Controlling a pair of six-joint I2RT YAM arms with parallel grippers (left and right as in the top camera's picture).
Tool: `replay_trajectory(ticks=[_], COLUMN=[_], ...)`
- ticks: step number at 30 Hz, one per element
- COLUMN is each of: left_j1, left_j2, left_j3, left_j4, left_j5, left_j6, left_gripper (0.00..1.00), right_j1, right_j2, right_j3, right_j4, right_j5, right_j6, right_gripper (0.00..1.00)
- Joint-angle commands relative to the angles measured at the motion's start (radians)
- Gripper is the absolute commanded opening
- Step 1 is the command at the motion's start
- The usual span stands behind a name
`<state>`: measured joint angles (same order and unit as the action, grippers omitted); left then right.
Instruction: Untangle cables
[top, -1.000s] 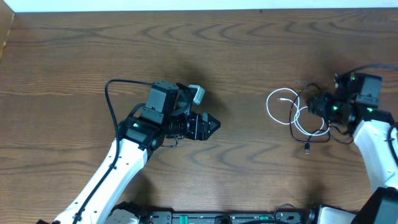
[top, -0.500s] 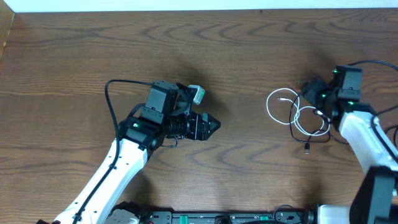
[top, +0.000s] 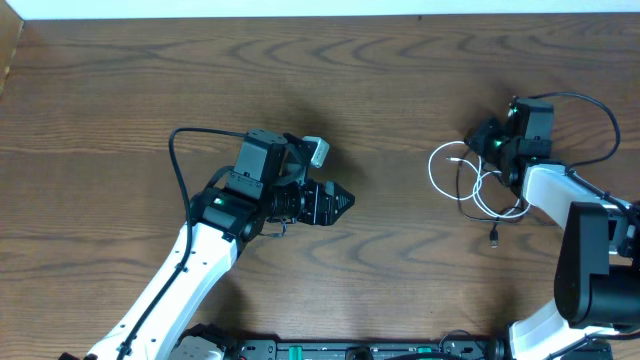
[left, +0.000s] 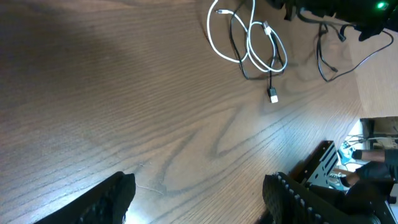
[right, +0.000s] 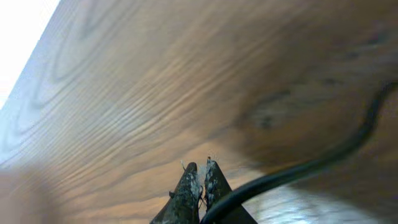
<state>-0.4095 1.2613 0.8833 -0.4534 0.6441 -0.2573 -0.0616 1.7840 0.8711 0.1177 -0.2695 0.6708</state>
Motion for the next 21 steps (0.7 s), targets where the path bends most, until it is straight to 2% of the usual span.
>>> replay_trajectory(ticks=[1,9,14,21], left_j1=[-0.002,-0.002,-0.002,-0.002], left_j2=[0.007,0.007,0.007,0.007], left_j3=[0.015,0.015,0.015,0.015], left_j4=[-0.003,-0.003,-0.003,-0.003], left_j5=[-0.009,-0.009,-0.009,-0.009], left_j6=[0.013,0.013,0.013,0.013], left_gripper=[0.71,0.71,0.71,0.71], right_j1=[-0.018,-0.098,-0.123,-0.129], right_j2=[-0.066,-0.377,-0.61,-0.816], right_j3=[0.005,0.014,0.014,0.014], right_j4=[0.002,0.02,0.099,0.162], right_j5=[-0.171,-0.495,-0.462,-0.239], right_j6=[-0.039,-0.034,-0.027,-0.029], right_gripper=[0.01,0.01,0.01,0.01])
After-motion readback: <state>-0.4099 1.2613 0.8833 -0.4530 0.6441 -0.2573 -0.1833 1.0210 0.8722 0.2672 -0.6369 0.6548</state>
